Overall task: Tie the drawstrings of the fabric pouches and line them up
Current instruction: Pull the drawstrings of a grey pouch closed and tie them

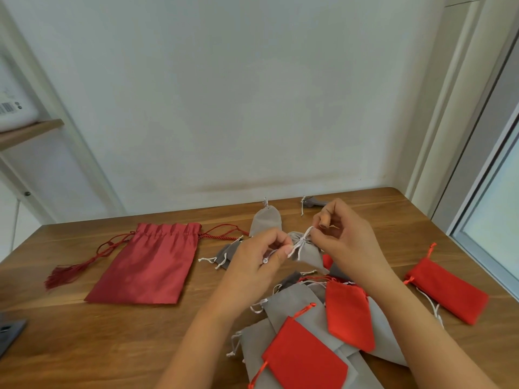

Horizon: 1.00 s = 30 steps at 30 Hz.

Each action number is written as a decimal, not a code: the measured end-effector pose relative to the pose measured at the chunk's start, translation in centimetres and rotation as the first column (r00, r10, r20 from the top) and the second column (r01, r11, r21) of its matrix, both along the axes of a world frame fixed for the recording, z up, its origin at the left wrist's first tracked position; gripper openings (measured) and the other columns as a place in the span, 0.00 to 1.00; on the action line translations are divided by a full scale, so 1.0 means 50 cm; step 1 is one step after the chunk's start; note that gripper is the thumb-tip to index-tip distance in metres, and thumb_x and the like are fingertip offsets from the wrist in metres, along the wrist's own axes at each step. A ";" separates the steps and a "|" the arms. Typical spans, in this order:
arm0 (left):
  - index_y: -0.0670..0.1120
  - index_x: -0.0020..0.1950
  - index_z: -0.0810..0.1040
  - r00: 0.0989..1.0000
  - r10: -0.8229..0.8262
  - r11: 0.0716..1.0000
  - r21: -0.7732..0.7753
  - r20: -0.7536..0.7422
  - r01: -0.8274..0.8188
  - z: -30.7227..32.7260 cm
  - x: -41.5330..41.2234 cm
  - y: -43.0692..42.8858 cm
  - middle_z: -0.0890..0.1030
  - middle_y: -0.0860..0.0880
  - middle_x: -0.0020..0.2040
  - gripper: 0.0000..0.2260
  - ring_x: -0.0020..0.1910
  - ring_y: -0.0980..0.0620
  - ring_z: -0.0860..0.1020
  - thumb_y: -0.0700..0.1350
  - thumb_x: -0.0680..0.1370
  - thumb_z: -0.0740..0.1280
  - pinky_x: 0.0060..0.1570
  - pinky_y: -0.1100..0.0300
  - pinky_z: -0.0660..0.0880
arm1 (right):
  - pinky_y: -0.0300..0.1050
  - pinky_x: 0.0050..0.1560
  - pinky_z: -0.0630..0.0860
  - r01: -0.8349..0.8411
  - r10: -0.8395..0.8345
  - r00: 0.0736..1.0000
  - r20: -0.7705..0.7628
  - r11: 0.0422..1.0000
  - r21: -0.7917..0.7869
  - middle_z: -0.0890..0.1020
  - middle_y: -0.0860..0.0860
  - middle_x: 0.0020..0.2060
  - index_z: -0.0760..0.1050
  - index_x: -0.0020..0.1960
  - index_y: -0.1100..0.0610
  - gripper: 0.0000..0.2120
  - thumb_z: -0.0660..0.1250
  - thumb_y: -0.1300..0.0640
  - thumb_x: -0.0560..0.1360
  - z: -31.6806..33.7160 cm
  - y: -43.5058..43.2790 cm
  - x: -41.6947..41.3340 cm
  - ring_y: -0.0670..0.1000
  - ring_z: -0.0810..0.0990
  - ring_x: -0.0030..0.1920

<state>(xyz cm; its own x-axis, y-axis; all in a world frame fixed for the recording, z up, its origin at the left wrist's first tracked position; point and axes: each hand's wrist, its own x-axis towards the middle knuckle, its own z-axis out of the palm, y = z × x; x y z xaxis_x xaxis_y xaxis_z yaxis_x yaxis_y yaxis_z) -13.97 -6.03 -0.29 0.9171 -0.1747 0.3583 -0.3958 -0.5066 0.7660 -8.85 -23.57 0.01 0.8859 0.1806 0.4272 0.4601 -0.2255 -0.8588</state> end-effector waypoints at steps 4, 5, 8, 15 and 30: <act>0.53 0.44 0.76 1.000 0.007 0.999 -0.040 -0.021 -0.008 -0.004 0.004 0.006 0.79 0.56 0.41 0.05 0.42 0.57 0.75 0.47 0.79 0.64 0.44 0.63 0.70 | 0.59 0.47 0.77 0.046 -0.031 0.993 0.118 0.991 -0.125 0.78 0.48 0.35 0.67 0.38 0.54 0.14 0.69 0.69 0.69 -0.005 -0.003 0.004 0.52 0.79 0.39; 0.54 0.44 0.76 1.000 0.009 0.999 -0.050 -0.028 -0.011 -0.005 0.004 0.007 0.79 0.56 0.41 0.05 0.43 0.56 0.76 0.49 0.78 0.64 0.44 0.62 0.71 | 0.59 0.47 0.77 0.055 -0.036 0.990 0.139 0.989 -0.137 0.78 0.47 0.35 0.67 0.38 0.54 0.14 0.69 0.69 0.69 -0.007 -0.003 0.005 0.51 0.79 0.39; 0.54 0.43 0.76 0.998 0.018 0.995 -0.099 -0.055 -0.023 -0.007 0.005 0.006 0.79 0.56 0.39 0.06 0.40 0.58 0.75 0.52 0.77 0.63 0.43 0.61 0.71 | 0.58 0.47 0.78 0.050 -0.031 0.987 0.158 0.991 -0.120 0.78 0.48 0.35 0.67 0.38 0.56 0.13 0.68 0.70 0.69 -0.008 -0.002 0.005 0.51 0.79 0.39; 0.41 0.46 0.79 0.994 -0.017 0.884 -0.467 -0.108 -0.036 0.006 0.007 0.002 0.75 0.55 0.30 0.09 0.27 0.57 0.67 0.47 0.78 0.66 0.30 0.68 0.65 | 0.36 0.44 0.75 0.033 -0.008 0.980 0.198 0.992 -0.118 0.76 0.49 0.34 0.65 0.36 0.55 0.17 0.67 0.74 0.68 -0.010 0.004 0.004 0.49 0.76 0.38; 0.46 0.41 0.81 0.973 -0.062 0.785 -0.613 -0.223 -0.090 0.010 0.009 -0.001 0.76 0.48 0.33 0.11 0.28 0.56 0.68 0.52 0.76 0.67 0.30 0.67 0.66 | 0.35 0.42 0.72 0.083 -0.054 0.962 0.269 0.991 -0.100 0.75 0.51 0.34 0.66 0.37 0.55 0.15 0.67 0.73 0.68 -0.022 0.021 -0.006 0.48 0.74 0.38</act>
<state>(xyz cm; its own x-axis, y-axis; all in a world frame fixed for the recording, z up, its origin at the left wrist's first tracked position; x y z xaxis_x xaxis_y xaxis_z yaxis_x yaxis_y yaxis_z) -13.52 -6.10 0.21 0.9843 0.0264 0.1746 -0.1764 0.0987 0.9794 -9.13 -22.54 -1.10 0.7552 0.1824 0.6296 0.6482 -0.3504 -0.6760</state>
